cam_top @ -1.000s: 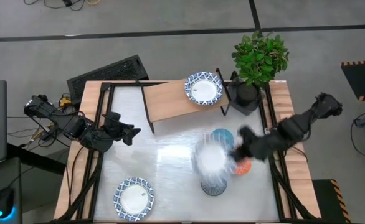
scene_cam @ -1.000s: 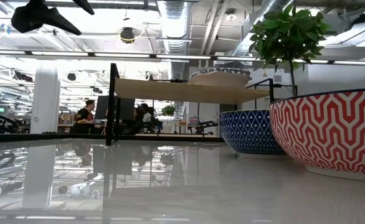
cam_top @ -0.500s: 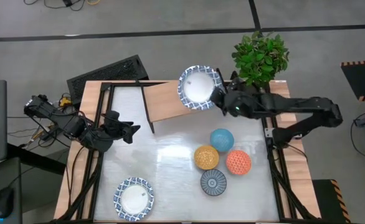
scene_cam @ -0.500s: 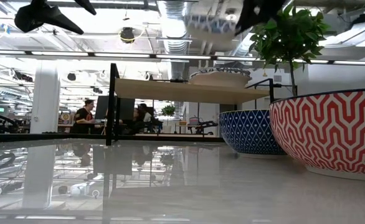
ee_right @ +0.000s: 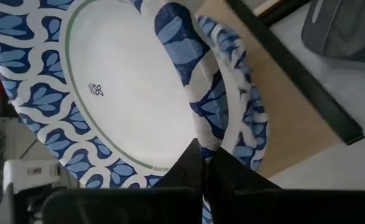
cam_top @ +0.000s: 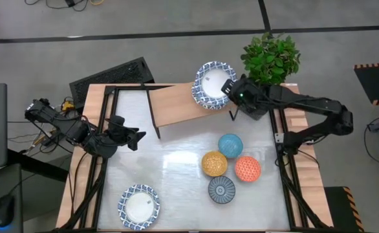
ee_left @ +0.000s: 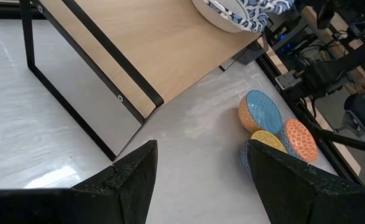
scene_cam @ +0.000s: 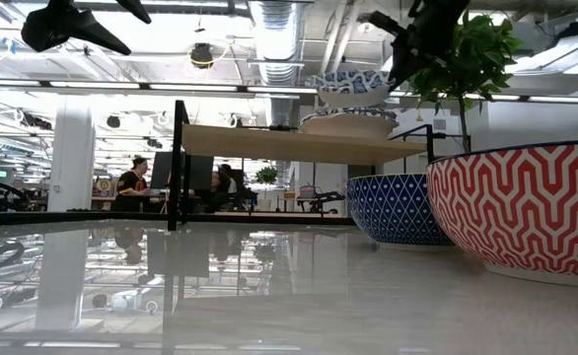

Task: Place and stack bowls onto a shelf
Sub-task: Stack the white patterned bowl on top of the white patterned bowls on the shelf

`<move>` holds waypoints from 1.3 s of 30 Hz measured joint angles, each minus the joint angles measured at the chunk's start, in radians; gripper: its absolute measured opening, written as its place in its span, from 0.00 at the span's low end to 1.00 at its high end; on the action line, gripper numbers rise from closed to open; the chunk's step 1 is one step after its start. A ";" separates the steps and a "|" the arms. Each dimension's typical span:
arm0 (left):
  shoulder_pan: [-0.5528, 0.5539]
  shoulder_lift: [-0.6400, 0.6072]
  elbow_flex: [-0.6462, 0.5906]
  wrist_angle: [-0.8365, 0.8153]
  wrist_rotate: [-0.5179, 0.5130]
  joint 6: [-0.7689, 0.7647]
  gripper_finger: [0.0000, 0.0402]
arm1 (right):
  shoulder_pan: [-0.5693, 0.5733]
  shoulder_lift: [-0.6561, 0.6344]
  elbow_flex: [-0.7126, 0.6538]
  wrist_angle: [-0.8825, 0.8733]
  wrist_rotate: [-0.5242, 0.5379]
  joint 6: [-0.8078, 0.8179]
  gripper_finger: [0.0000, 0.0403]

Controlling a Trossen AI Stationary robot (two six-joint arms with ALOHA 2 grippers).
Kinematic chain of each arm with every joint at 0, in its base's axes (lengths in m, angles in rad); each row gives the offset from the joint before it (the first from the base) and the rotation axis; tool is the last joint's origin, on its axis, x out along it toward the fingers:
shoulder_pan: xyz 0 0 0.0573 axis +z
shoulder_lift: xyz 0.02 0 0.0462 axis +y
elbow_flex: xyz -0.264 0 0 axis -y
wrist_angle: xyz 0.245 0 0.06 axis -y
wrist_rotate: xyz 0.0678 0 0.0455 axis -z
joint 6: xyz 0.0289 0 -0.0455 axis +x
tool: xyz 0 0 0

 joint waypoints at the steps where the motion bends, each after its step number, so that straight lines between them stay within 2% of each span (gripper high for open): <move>1: 0.000 0.000 0.000 0.000 0.000 0.000 0.58 | -0.009 0.003 0.000 0.008 -0.013 -0.001 0.06; 8: 0.000 0.000 0.000 0.000 0.000 0.000 0.58 | -0.046 0.005 0.000 0.014 -0.072 -0.028 0.10; 17: 0.000 0.000 0.000 0.000 0.001 -0.009 0.58 | -0.055 0.005 0.000 0.005 -0.115 -0.049 0.07; 28: 0.000 0.000 0.000 0.000 0.000 -0.010 0.58 | -0.075 0.049 0.000 -0.003 -0.193 -0.080 0.10; 39: 0.000 0.000 0.000 0.000 0.001 -0.025 0.58 | -0.114 0.041 0.000 -0.011 -0.201 -0.104 0.12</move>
